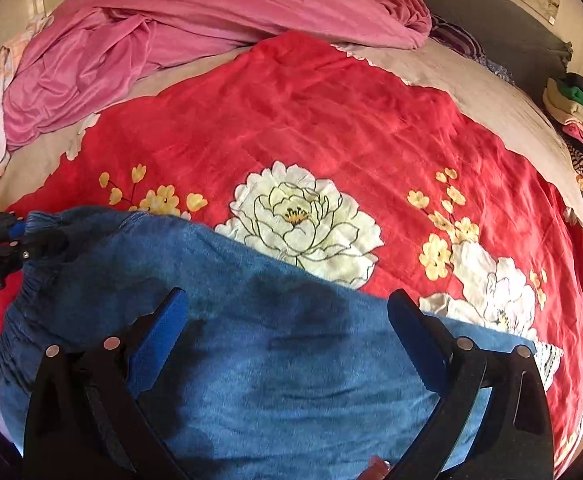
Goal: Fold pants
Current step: 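Grasp the elastic waistband with the left tool while the right tool grasps the denim leg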
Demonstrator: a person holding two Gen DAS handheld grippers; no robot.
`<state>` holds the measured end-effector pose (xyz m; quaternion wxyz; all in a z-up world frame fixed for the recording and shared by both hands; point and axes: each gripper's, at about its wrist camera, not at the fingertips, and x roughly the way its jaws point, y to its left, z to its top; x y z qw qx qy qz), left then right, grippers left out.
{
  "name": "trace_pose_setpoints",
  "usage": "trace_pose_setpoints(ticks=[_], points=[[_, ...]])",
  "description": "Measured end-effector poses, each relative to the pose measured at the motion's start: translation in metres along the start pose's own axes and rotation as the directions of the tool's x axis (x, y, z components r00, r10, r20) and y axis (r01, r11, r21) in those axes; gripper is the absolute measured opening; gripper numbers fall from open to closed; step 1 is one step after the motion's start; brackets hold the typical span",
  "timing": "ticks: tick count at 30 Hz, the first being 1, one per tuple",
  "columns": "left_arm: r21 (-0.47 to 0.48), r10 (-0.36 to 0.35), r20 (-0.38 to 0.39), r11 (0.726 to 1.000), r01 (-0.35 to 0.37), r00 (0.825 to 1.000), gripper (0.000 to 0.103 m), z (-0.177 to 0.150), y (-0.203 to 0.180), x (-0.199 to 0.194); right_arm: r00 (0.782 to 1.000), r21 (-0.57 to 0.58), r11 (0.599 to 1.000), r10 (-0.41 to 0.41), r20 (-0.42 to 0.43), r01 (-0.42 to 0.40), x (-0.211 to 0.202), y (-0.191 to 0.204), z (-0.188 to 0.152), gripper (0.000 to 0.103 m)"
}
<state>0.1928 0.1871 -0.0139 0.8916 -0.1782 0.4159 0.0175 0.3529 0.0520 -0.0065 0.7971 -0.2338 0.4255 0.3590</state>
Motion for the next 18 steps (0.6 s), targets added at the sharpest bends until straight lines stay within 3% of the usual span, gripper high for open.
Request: trace_pose_setpoints(ticks=[4, 5, 6, 10, 12, 14, 18], points=[[0.032, 0.0, 0.051, 0.999, -0.001, 0.999, 0.02, 0.001, -0.008, -0.018, 1.0, -0.105, 0.994, -0.013, -0.007, 0.012, 0.011, 0.009, 0.006, 0.095], [0.048, 0.012, 0.062, 0.999, -0.015, 0.998, 0.02, 0.0, -0.011, -0.021, 1.0, -0.134, 0.991, -0.015, -0.009, 0.013, 0.014, 0.014, 0.006, 0.09], [0.065, 0.024, 0.077, 0.997, -0.029, 0.997, 0.02, -0.001, -0.014, -0.024, 1.0, -0.157, 0.987, -0.017, -0.011, 0.015, 0.017, 0.018, 0.006, 0.077], [0.095, 0.007, 0.108, 0.995, -0.018, 0.994, 0.02, -0.006, -0.023, -0.035, 1.0, -0.208, 0.978, 0.0, -0.031, -0.006, 0.028, 0.033, 0.003, 0.055], [0.109, 0.01, 0.116, 0.994, -0.022, 0.993, 0.02, -0.01, -0.027, -0.04, 0.998, -0.219, 0.974, 0.059, -0.022, -0.063, 0.025, 0.04, -0.002, 0.021], [0.117, 0.017, 0.129, 0.993, -0.032, 0.992, 0.02, -0.014, -0.031, -0.045, 0.997, -0.218, 0.973, 0.08, 0.008, -0.076, 0.014, 0.044, -0.007, 0.009], [0.111, 0.037, 0.146, 0.992, -0.053, 0.989, 0.02, -0.021, -0.029, -0.053, 0.987, -0.149, 0.984, 0.12, 0.108, -0.103, -0.021, 0.04, -0.018, 0.004]])
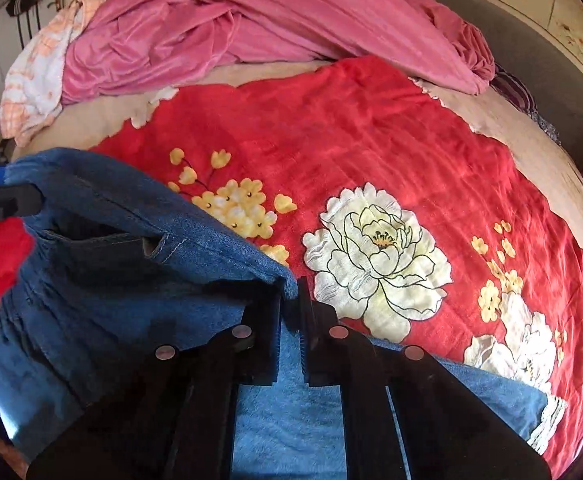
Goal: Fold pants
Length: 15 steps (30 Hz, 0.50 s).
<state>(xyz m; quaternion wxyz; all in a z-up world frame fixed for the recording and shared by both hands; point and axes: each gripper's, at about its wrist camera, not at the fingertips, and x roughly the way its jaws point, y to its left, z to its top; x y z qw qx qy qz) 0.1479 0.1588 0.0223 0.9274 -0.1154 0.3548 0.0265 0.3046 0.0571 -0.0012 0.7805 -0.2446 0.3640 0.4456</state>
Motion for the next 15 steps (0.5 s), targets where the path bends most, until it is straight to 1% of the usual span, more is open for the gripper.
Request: trace_pose_setpoints(ticks=[3, 7, 10, 12, 15], points=[[-0.011, 0.002, 0.011, 1.0, -0.002, 1.0, 0.02, -0.005, 0.0, -0.008, 0.997, 0.05, 0.999, 0.018, 0.073, -0.022, -0.033, 0.003, -0.01, 0.004], [-0.008, -0.022, 0.035, 1.0, 0.022, 0.999, 0.02, -0.013, -0.005, -0.023, 0.989, 0.105, 0.994, 0.025, 0.143, -0.04, -0.074, 0.013, -0.029, 0.004], [-0.018, -0.047, 0.06, 0.999, 0.048, 0.997, 0.02, -0.022, -0.012, -0.038, 0.983, 0.139, 0.99, 0.013, 0.181, -0.039, -0.099, 0.028, -0.047, 0.004], [-0.004, -0.054, 0.076, 0.998, 0.055, 0.996, 0.02, -0.029, -0.017, -0.047, 0.979, 0.159, 0.986, 0.009, 0.203, -0.042, -0.112, 0.039, -0.061, 0.004], [0.021, -0.071, 0.071, 0.997, 0.07, 0.995, 0.02, -0.044, -0.021, -0.058, 0.976, 0.192, 0.979, 0.032, 0.217, -0.075, -0.128, 0.052, -0.082, 0.004]])
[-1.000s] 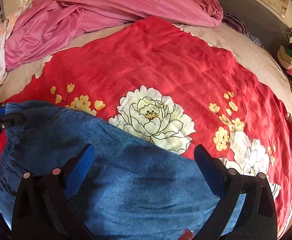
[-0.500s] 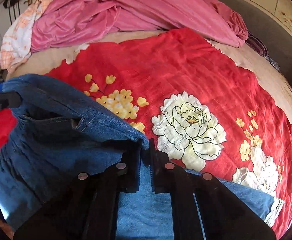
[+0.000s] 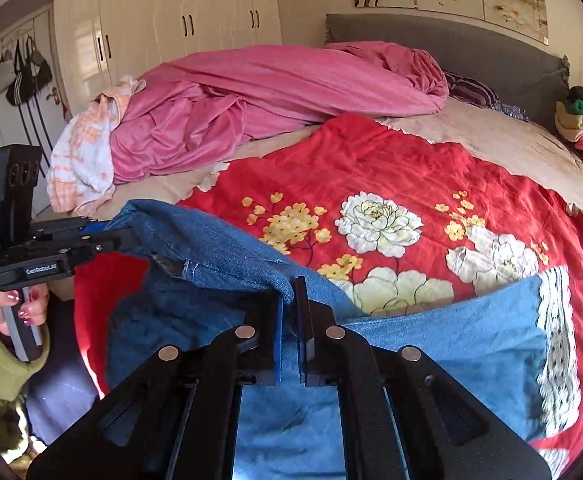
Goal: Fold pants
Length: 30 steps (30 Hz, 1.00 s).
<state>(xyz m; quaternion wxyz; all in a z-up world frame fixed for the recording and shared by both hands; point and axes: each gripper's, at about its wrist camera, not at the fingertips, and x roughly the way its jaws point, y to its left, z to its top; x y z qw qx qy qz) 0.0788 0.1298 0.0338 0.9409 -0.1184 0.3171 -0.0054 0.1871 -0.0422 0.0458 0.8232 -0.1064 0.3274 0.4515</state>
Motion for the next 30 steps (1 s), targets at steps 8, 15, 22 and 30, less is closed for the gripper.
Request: trace_pose_setpoints(ticks=[8, 15, 22, 30], points=[[0.059, -0.015, -0.057, 0.998, 0.019, 0.998, 0.023, -0.043, -0.009, -0.025, 0.999, -0.006, 1.0, 0.014, -0.045, -0.015, -0.026, 0.041, -0.057, 0.004], [0.082, -0.007, -0.125, 0.996, 0.017, 0.992, 0.024, -0.073, -0.01, -0.028, 0.996, 0.012, 1.0, 0.022, -0.09, -0.021, -0.029, 0.066, -0.097, 0.005], [0.071, 0.031, -0.179, 0.997, -0.019, 0.983, 0.041, -0.089, -0.004, -0.029, 0.985, 0.022, 1.0, 0.003, -0.174, 0.001, -0.013, 0.076, -0.127, 0.008], [-0.017, 0.074, -0.117, 0.997, -0.077, 0.99, 0.042, -0.076, 0.016, -0.073, 0.981, 0.066, 0.998, 0.019, -0.194, -0.006, -0.007, 0.077, -0.138, 0.01]])
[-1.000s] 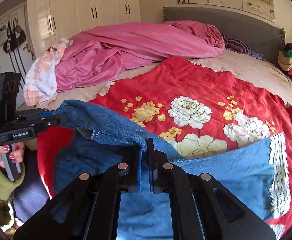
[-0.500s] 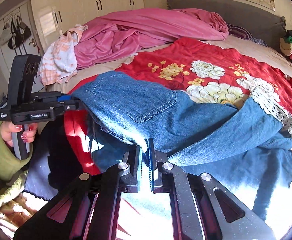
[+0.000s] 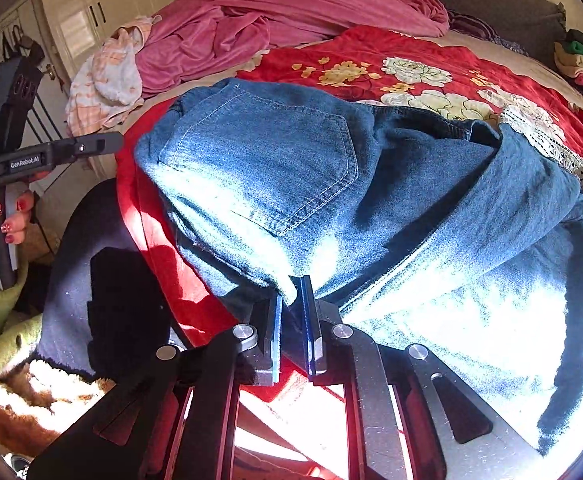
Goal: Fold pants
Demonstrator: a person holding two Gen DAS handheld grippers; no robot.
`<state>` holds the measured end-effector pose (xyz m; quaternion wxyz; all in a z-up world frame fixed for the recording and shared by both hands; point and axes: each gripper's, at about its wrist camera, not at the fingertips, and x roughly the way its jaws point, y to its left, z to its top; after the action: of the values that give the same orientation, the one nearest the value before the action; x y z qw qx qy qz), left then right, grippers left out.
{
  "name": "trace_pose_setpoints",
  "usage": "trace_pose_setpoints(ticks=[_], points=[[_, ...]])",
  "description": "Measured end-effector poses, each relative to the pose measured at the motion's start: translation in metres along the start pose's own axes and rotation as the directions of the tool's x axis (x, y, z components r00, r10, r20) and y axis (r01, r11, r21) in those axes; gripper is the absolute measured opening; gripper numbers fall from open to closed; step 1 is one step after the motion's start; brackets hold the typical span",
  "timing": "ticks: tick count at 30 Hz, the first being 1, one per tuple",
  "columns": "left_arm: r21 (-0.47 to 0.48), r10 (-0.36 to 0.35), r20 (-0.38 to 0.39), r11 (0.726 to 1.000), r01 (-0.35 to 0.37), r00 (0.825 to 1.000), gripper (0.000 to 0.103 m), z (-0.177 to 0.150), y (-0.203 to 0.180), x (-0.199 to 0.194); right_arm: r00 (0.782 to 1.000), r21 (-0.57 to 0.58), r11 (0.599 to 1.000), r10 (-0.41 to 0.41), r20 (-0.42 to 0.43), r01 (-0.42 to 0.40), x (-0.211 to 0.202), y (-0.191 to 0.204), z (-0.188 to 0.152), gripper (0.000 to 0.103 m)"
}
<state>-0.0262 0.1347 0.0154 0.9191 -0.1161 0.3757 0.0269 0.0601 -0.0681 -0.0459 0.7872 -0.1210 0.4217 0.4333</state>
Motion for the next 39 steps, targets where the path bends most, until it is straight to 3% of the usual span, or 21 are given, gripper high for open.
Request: trace_pose_setpoints(ticks=[4, 8, 11, 13, 15, 18, 21, 26, 32, 35, 39], points=[[0.068, -0.065, 0.015, 0.996, 0.064, 0.998, 0.042, 0.016, -0.035, -0.003, 1.0, 0.016, 1.0, 0.015, -0.008, -0.015, 0.003, 0.002, -0.002, 0.012], [0.133, -0.133, -0.102, 0.98, 0.146, 0.986, 0.042, 0.013, -0.082, 0.033, 0.999, 0.046, 0.998, 0.04, 0.007, -0.04, -0.004, -0.001, -0.005, 0.015], [0.13, -0.129, -0.188, 0.979, 0.154, 0.974, 0.042, 0.0, -0.094, 0.064, 0.998, 0.076, 0.995, 0.056, 0.034, -0.058, -0.022, -0.008, -0.008, 0.015], [0.135, -0.068, -0.22, 0.986, 0.099, 0.973, 0.038, -0.009, -0.088, 0.08, 0.996, 0.108, 0.992, 0.055, 0.07, -0.063, -0.037, -0.014, -0.009, 0.021], [0.107, -0.083, -0.239, 0.988, 0.111, 0.967, 0.037, -0.017, -0.079, 0.085, 0.993, 0.128, 0.991, 0.028, 0.115, -0.043, -0.052, -0.018, -0.008, 0.03], [0.1, -0.095, -0.234, 0.988, 0.121, 0.968, 0.036, -0.023, -0.074, 0.083, 0.988, 0.146, 0.989, -0.001, 0.156, -0.022, -0.06, -0.023, -0.001, 0.031], [0.102, -0.096, -0.23, 0.987, 0.122, 0.968, 0.036, -0.024, -0.074, 0.082, 0.99, 0.151, 0.988, -0.01, 0.14, -0.011, -0.048, -0.023, 0.005, 0.032], [0.116, -0.094, -0.225, 0.986, 0.123, 0.97, 0.036, -0.025, -0.075, 0.084, 0.998, 0.185, 0.98, -0.067, -0.019, 0.069, 0.001, -0.03, -0.008, 0.037], [0.105, -0.104, -0.206, 0.986, 0.128, 0.973, 0.036, -0.023, -0.077, 0.077, 0.999, 0.245, 0.969, -0.012, 0.047, 0.0, -0.021, -0.038, -0.01, 0.037], [0.116, -0.129, -0.158, 0.982, 0.149, 0.979, 0.045, -0.018, -0.081, 0.055, 0.992, 0.25, 0.968, -0.038, 0.118, 0.008, -0.05, -0.042, -0.01, 0.038], [0.149, -0.144, -0.099, 0.976, 0.158, 0.985, 0.048, -0.007, -0.093, 0.027, 0.977, 0.305, 0.95, -0.122, 0.177, 0.064, -0.084, -0.062, -0.01, 0.047]])
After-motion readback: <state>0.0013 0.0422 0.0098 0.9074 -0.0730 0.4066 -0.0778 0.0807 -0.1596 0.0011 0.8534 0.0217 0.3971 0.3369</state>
